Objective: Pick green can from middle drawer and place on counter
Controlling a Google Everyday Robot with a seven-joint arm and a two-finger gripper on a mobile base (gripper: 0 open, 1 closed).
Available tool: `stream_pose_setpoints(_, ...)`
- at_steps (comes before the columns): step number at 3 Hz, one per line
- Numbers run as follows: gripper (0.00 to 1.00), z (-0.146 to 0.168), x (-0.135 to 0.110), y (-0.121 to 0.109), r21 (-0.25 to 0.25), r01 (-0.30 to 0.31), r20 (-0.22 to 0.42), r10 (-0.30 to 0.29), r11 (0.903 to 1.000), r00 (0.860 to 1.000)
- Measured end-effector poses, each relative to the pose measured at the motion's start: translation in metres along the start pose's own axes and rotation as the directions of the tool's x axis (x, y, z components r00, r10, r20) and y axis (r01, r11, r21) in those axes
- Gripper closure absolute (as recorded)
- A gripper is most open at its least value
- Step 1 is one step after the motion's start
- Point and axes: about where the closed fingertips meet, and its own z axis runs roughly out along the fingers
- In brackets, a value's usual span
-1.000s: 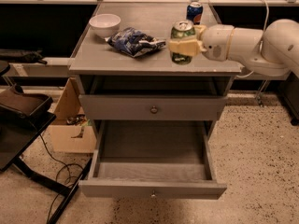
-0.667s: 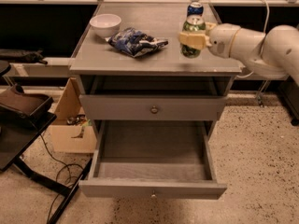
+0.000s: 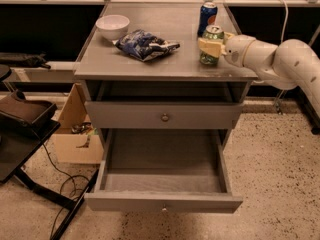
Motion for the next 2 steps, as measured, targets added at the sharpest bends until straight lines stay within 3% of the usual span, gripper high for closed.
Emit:
stream_pose_setpoints(1, 0.85, 0.0010, 0.0049, -0.0044, 0.008, -0.001, -0.005, 0.001, 1.0000, 1.000)
stream_pose_setpoints(2, 0.62, 0.0010, 0.0049, -0.0044, 0.008, -0.001, -0.005, 0.001, 1.0000, 1.000)
